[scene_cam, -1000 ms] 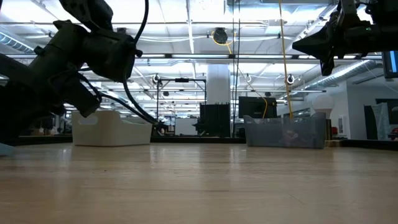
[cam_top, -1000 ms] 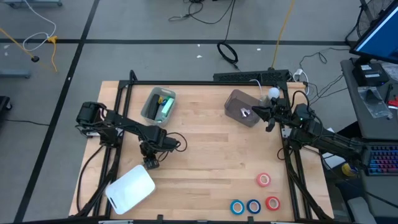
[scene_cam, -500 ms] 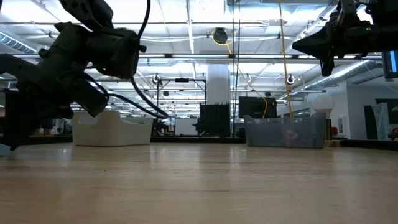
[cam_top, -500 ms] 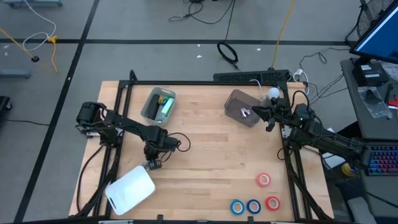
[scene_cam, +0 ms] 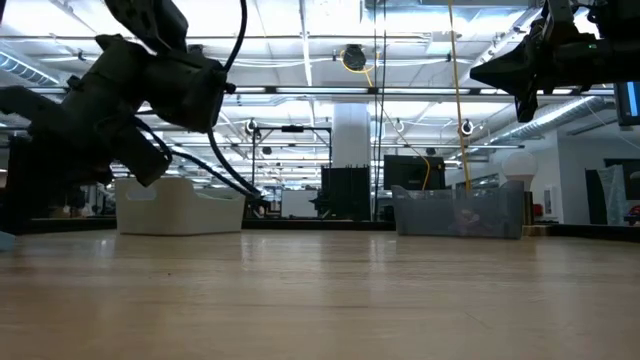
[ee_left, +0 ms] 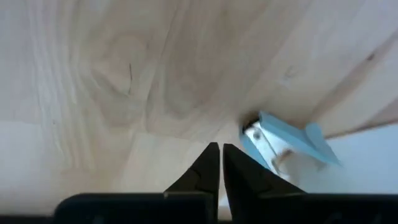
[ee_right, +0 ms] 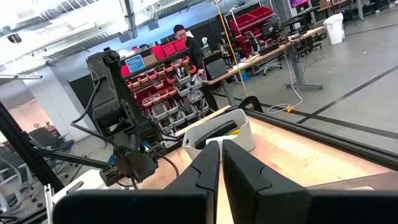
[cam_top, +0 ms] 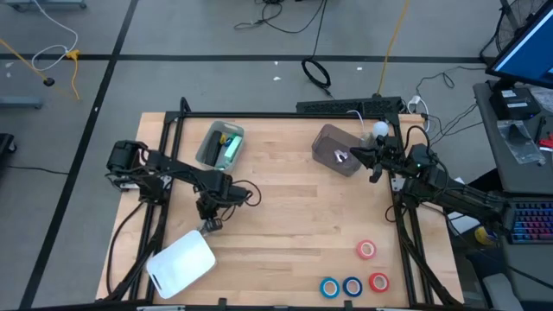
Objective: Pick and place Stapler, Stapler remover, tape
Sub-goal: Put the blue staple remover into the black bin
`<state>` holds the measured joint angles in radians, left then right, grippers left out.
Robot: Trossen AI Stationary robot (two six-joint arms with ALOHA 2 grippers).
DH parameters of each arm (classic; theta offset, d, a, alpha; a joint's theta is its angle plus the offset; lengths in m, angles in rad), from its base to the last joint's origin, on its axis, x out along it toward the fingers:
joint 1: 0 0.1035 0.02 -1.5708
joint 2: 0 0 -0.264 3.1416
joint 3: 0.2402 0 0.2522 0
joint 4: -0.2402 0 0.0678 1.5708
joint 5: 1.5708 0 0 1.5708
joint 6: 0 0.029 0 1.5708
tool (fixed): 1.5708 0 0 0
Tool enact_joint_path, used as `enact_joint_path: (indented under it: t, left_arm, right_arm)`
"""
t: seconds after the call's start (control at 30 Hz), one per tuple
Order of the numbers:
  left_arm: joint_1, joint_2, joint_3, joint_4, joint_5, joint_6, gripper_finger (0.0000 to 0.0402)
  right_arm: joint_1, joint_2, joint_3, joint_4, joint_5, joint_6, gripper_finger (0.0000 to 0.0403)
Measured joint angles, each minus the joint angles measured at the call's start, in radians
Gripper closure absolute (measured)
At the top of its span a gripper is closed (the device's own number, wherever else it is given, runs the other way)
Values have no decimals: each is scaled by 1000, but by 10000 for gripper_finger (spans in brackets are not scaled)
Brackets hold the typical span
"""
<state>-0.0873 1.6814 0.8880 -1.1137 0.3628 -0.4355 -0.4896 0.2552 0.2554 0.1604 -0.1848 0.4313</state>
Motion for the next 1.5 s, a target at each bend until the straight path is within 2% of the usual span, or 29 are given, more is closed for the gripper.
enact_joint_path:
  t: [0.23,0.33,0.43,0.63,0.9,1.27,1.5]
  left_arm:
    - [21,0,52,-58,18,8,307]
    - [8,0,54,-62,65,-16,268]
    - [-17,0,54,-62,66,-41,235]
    - [-41,0,54,-64,63,-111,196]
    - [-60,0,49,-42,48,-130,204]
    - [-72,0,-54,18,74,-179,207]
    - [-71,-1,-93,100,85,-172,222]
  right_arm:
    - [0,0,0,0,0,-1,392]
    - [0,0,0,0,0,-1,392]
    - [0,0,0,-1,0,-7,392]
    - [0,0,0,-8,-1,-33,392]
    - [0,0,0,-8,-1,-36,392]
    - [0,0,0,-8,-1,-54,392]
    - [0,0,0,-8,0,-54,392]
